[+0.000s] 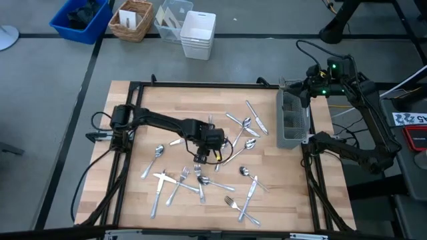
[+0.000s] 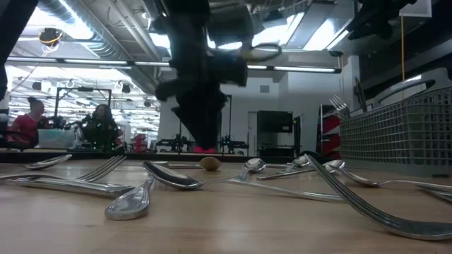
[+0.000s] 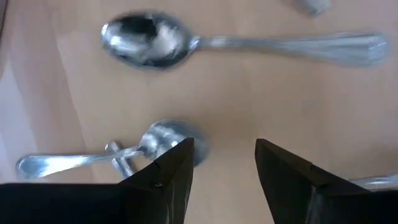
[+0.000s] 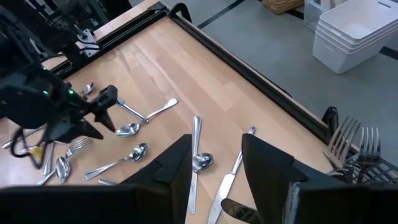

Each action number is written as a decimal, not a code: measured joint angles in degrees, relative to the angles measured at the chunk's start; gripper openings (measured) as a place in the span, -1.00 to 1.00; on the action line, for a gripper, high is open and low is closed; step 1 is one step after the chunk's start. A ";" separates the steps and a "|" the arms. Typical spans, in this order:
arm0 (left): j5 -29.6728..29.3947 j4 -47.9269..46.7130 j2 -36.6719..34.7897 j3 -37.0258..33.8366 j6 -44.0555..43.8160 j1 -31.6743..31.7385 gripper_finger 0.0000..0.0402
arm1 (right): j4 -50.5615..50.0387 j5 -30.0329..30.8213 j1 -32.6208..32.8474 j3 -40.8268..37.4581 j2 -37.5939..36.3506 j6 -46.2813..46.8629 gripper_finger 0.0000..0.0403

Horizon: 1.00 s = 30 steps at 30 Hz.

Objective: Sort silverware
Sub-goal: Put the spoon into the right section of the utensil holder

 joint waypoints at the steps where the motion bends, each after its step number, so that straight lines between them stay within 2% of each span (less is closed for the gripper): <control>1: -0.73 0.43 0.48 0.00 -0.47 0.12 -0.18 | -0.02 -0.06 0.00 0.00 -0.02 0.00 -0.29; 13: -4.42 1.50 5.16 0.00 -2.99 2.45 -0.20 | -0.28 -1.02 0.00 0.01 0.00 0.00 -0.29; 16: -4.75 1.86 5.52 0.02 -3.01 3.01 -0.31 | -0.37 -1.02 0.00 0.00 0.00 0.00 -0.29; 20: -5.08 2.25 5.55 0.04 -2.63 3.27 -0.55 | -1.20 -1.02 0.00 0.00 -0.02 -0.02 -0.29; 25: -8.98 2.88 5.37 0.20 -1.90 3.11 -0.86 | -1.60 -1.62 0.00 0.00 -0.02 -0.02 -0.29; 30: -13.55 2.17 5.49 0.19 -0.42 1.73 -0.90 | -2.71 -4.13 0.00 0.00 -0.04 -0.07 -0.29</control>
